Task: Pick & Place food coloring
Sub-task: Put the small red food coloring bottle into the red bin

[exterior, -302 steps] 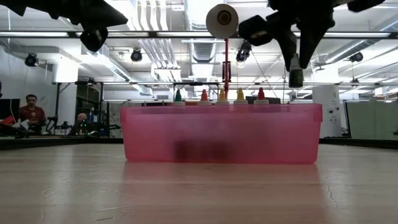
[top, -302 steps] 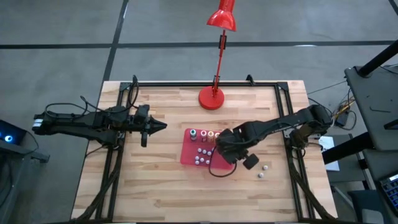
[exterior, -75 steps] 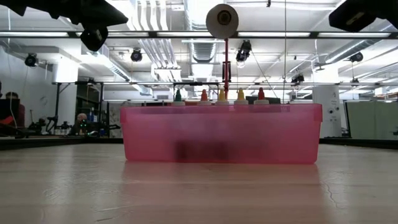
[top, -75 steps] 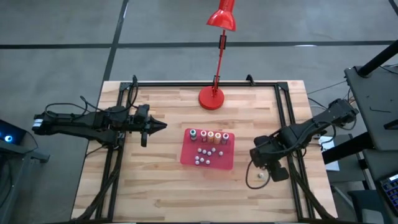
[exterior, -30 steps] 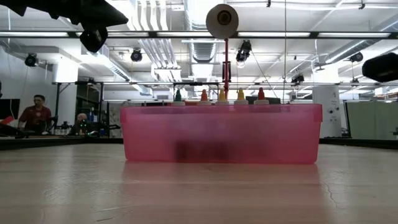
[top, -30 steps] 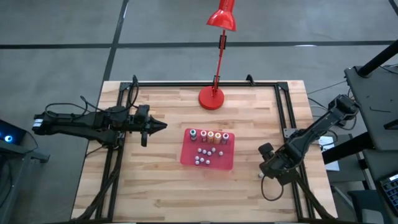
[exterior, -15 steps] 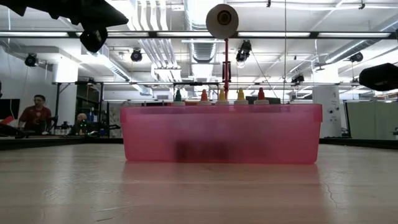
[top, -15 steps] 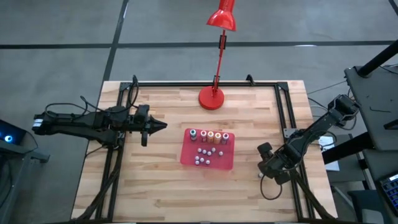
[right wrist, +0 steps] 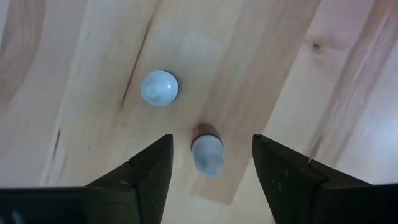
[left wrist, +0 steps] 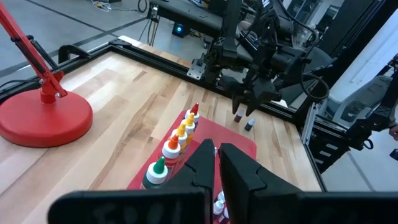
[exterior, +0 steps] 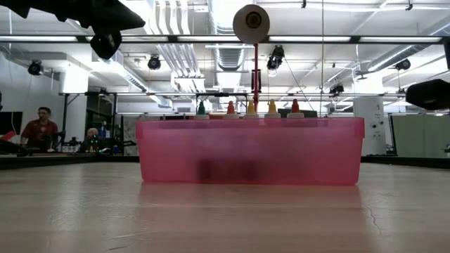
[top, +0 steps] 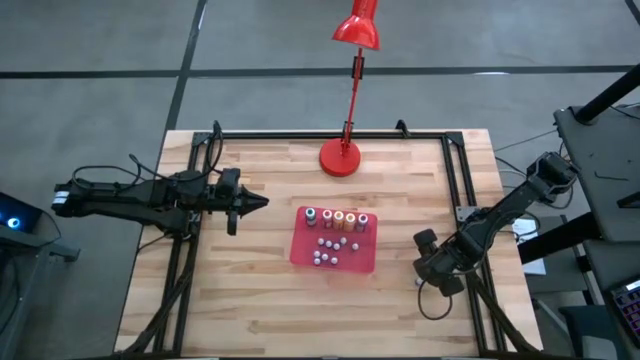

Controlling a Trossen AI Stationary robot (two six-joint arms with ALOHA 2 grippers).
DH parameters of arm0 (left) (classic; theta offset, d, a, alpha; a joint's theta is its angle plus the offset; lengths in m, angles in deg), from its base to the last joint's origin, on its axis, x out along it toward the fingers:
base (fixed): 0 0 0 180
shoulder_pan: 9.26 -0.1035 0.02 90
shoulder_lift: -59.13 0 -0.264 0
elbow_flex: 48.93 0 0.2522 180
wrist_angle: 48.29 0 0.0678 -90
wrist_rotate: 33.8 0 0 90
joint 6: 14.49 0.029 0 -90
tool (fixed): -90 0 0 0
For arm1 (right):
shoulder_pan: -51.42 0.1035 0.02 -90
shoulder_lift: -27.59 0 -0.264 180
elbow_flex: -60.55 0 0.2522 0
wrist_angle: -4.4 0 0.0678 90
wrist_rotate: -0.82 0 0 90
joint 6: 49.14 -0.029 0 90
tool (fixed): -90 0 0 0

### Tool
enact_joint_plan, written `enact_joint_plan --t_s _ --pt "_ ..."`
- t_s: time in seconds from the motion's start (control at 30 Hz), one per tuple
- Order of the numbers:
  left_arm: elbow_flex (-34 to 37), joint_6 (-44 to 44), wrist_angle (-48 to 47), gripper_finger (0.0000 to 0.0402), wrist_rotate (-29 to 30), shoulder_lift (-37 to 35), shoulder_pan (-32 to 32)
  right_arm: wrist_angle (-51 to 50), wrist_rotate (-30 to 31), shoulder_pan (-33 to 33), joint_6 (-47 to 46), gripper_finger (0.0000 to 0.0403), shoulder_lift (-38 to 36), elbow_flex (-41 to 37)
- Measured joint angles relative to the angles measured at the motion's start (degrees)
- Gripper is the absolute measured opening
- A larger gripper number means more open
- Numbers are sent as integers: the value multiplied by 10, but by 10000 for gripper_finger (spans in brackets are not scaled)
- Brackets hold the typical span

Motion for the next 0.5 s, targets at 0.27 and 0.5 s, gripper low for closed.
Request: enact_joint_plan --t_s 0.27,0.5 --pt "0 0 0 0 0 0 0 8 0 0 -6 211 0 -8" --pt "0 0 0 0 0 0 0 7 0 0 -9 206 0 -11"
